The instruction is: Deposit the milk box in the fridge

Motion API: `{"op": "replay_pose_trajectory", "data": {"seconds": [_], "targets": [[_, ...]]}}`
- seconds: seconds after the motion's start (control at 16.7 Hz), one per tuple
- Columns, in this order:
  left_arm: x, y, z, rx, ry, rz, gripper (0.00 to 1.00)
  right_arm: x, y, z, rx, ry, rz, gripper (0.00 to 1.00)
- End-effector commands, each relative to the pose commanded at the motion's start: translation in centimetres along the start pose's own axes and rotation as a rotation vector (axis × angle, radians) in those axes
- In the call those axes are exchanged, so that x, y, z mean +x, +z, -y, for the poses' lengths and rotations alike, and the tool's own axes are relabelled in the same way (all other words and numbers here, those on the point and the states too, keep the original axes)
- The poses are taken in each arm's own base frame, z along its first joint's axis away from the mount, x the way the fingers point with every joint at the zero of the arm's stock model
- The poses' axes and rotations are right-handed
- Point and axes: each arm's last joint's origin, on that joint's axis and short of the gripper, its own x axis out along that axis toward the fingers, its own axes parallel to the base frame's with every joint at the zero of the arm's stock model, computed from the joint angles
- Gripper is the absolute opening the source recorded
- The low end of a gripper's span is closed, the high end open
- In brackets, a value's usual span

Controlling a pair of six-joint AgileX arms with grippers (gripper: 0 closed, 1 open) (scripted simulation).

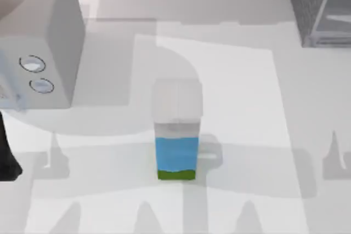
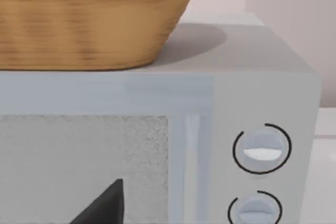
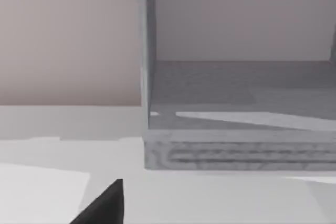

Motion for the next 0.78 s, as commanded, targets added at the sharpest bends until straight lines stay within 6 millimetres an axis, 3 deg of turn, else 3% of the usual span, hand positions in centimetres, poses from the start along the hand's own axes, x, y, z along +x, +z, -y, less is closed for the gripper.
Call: {"op": "replay_pose_trajectory", "data": {"seconds": [0.36, 0.6, 0.78], "targets": [[0.0, 0.0, 0.0, 0.000, 0.000, 0.000, 1.00, 0.5, 1.0, -0.5, -0.009, 0.005, 0.019, 1.00], [0.0, 0.0, 0.0, 0.000, 0.000, 0.000, 1.00, 2.1, 3.9, -2.2, -0.010, 0.017, 0.069, 1.00], [0.0, 0.0, 0.0, 0.000, 0.000, 0.000, 1.00, 4.6, 6.6, -4.9, 0.017, 0.034, 0.110, 1.00]]}}
